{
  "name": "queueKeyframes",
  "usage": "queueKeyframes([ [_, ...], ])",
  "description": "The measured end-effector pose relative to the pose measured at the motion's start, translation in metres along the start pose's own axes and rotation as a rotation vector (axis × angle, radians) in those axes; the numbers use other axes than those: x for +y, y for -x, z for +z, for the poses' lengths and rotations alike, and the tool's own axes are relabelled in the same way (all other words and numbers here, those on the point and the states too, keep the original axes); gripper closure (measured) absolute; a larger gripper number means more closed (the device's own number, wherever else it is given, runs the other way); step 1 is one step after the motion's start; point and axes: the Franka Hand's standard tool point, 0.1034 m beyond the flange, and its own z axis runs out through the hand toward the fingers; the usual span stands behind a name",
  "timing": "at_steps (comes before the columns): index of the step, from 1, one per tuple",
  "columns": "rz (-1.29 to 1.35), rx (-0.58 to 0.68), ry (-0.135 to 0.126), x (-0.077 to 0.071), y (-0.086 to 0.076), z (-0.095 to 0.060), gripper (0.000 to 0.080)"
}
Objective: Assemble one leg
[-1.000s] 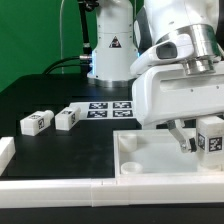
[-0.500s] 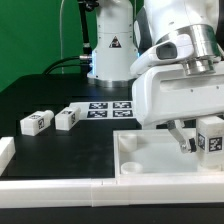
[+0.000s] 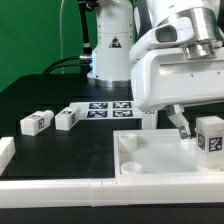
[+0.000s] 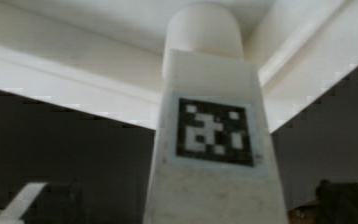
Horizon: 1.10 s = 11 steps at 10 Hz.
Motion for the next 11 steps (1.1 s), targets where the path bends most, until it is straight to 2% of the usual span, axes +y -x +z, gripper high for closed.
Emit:
queueKeyframes([
  [2, 0.002, -0.010, -0.005, -0.002, 0.000, 0.001, 0.0150],
  [3, 0.022, -0.130, -0.049, -0.011, 0.001, 0.001, 0.0150],
  [4, 0.031, -0.191, -0.056, -0.004, -0.004, -0.002, 0.0150],
  [6, 0.091, -0.391, -0.092, -0.005, 0.000, -0.004, 0.0150],
  [8, 0.105, -0.600, -0.151, -0.008, 0.004, -0.013, 0.0150],
  [9, 0.107, -0.675, -0.179, -0.009, 0.003, -0.010, 0.0150],
  [10, 0.104, -0.626, -0.166, -0.005, -0.001, -0.006, 0.0150],
  [11, 0.104, -0.625, -0.165, -0.006, 0.001, -0.006, 0.0150],
])
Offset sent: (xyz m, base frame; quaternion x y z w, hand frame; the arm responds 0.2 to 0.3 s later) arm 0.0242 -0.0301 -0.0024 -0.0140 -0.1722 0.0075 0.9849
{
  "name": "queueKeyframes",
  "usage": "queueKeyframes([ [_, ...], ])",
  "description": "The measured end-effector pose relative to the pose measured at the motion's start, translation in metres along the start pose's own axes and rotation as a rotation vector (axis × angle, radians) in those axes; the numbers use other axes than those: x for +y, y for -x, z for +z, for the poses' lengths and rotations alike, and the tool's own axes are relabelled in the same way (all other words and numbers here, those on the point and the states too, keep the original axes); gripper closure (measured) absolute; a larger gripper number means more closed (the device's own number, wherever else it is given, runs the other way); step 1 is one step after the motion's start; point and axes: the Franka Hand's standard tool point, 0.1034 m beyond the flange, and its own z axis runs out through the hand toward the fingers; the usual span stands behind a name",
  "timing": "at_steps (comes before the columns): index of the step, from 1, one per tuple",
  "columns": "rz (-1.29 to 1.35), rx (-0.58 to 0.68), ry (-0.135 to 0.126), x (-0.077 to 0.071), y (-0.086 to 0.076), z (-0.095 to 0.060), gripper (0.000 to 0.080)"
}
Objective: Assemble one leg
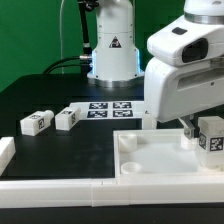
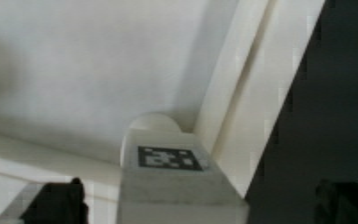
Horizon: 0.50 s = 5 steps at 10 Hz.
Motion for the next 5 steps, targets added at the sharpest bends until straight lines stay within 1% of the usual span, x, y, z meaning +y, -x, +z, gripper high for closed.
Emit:
queueKeyframes([
  [2, 0.000, -0.001, 0.000, 0.0002, -0.0001, 0.0009, 0.0409],
  [3, 0.001, -0.001, 0.000, 0.0003, 0.0000, 0.0010, 0.0409],
  [4, 0.001, -0.001, 0.000, 0.0004, 0.0000, 0.0011, 0.0486],
  [5, 0.001, -0.001, 0.000, 0.0006, 0.0001, 0.0011, 0.0486],
])
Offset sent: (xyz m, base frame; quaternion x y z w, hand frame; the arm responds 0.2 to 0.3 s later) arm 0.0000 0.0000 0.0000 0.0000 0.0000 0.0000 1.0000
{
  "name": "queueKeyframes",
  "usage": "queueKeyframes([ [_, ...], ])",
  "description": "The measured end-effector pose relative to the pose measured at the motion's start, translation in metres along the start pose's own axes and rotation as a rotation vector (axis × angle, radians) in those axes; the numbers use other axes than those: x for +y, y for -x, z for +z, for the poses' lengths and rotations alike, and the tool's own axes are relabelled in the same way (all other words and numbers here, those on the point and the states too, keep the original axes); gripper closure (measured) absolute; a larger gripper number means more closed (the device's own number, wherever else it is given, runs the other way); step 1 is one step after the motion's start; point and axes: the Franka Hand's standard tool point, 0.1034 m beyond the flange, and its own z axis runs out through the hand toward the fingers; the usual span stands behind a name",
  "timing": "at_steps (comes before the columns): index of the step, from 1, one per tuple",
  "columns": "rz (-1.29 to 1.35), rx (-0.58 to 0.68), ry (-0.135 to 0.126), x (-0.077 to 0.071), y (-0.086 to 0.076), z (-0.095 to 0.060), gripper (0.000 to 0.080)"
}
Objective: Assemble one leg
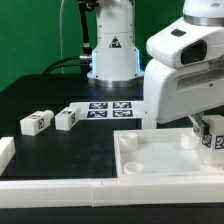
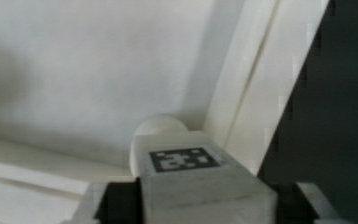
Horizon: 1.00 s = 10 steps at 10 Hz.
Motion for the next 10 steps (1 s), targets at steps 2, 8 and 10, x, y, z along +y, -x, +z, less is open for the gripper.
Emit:
queueKeyframes([
  [2, 0.035, 0.000, 0.000, 0.0002, 0.0001, 0.0001, 0.0486],
  [8, 0.805, 0.035, -0.032, -0.0031, 0.0009, 0.0036, 0.0500],
  [10, 1.011, 0.048, -0.036, -0.0062, -0.0013, 0.0052, 0.0503],
])
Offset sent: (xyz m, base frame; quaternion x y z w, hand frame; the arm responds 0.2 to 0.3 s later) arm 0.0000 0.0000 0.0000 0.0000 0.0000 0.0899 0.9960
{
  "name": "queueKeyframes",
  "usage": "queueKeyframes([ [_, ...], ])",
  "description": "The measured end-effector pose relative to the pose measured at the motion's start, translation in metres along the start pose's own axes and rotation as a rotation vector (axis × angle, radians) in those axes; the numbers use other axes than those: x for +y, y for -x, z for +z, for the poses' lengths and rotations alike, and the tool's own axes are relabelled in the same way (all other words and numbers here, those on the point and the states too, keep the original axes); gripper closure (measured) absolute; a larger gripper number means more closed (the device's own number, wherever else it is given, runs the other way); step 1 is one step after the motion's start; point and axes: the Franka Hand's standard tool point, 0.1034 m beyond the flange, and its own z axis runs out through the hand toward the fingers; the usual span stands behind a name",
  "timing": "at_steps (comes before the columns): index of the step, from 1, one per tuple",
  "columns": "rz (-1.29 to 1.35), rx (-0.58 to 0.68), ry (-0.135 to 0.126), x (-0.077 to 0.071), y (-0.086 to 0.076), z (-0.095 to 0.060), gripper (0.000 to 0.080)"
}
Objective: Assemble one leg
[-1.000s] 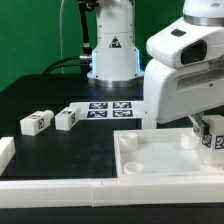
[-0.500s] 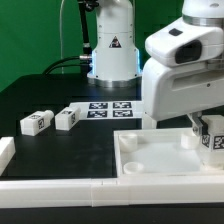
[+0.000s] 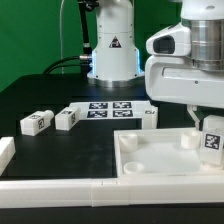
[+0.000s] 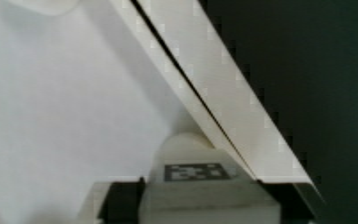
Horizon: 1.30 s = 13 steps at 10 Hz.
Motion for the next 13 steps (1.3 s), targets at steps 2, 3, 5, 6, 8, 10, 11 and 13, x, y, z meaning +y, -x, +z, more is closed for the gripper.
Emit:
queueKeyframes([
  [2, 0.135, -0.001, -0.002, -0.0018, 0.0016, 0.0002, 0.0503],
  [3, 0.108, -0.001, -0.001, -0.0017, 0.0017, 0.0004, 0.0423],
  [5, 0.025, -0.001, 0.000, -0.0021, 0.0025, 0.0008, 0.0282],
  [6, -0.074, -0.002, 0.001, -0.0030, 0.0039, 0.0012, 0.0178],
  [8, -0.421, 0.000, 0.004, 0.0001, 0.0005, 0.0011, 0.0154],
  [10, -0.708, 0.008, 0.019, 0.0004, -0.0018, 0.0012, 0.0151],
  [11, -0.797, 0.010, 0.019, -0.0004, -0.0026, 0.0001, 0.0150],
  [13, -1.057, 0.019, 0.030, -0.0011, -0.0042, -0.0008, 0.0150],
])
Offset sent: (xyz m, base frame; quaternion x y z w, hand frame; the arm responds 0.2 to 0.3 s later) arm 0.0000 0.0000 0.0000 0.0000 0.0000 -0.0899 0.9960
